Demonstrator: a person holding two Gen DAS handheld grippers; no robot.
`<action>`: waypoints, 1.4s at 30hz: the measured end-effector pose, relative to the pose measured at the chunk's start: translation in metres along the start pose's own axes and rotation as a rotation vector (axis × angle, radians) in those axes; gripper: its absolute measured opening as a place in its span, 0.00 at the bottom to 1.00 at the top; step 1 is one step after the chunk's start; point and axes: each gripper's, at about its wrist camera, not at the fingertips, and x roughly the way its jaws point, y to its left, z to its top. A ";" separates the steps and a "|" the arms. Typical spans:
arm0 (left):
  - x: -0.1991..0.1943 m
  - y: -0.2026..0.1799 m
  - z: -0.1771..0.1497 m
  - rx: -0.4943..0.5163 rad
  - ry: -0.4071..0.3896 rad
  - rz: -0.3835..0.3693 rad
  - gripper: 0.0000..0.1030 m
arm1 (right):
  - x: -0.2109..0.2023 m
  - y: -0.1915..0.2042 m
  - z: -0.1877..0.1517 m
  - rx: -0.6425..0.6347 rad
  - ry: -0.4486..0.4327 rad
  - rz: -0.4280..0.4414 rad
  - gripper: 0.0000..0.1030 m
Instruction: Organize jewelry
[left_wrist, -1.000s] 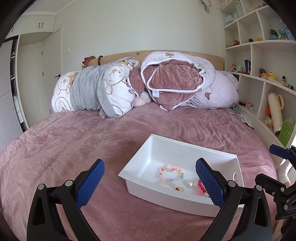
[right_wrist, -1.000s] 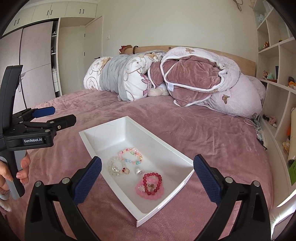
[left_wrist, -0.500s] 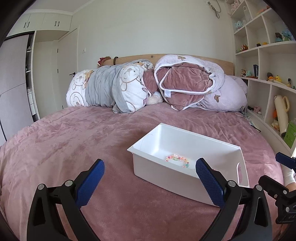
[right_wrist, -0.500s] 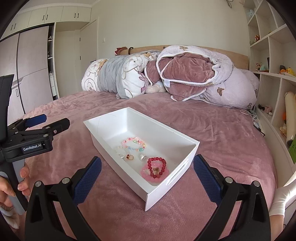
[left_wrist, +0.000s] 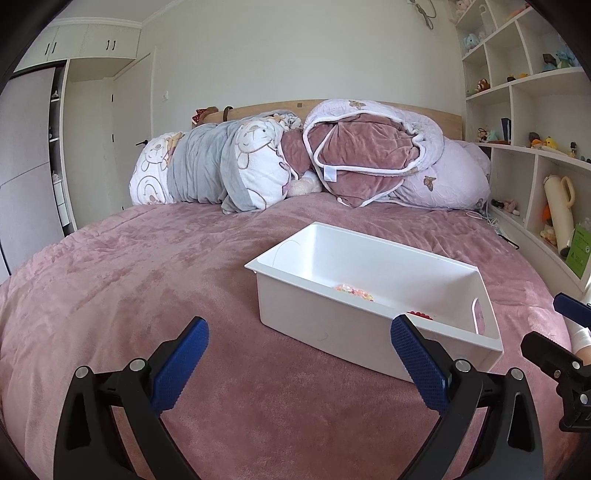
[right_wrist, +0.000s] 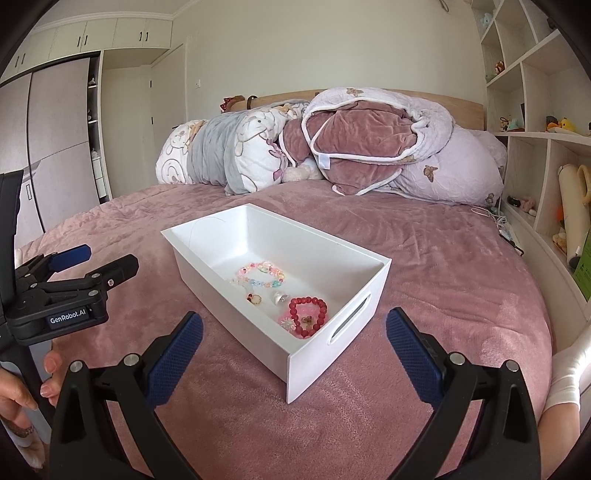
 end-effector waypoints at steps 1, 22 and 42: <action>0.000 0.000 0.000 0.001 -0.002 0.002 0.97 | 0.001 -0.001 0.000 0.002 0.001 0.000 0.95; 0.002 0.006 -0.006 0.003 -0.003 0.019 0.97 | 0.007 0.002 -0.002 -0.020 0.017 -0.001 0.95; 0.001 0.013 -0.005 -0.038 0.013 0.005 0.97 | 0.005 0.002 -0.002 -0.019 0.007 0.010 0.95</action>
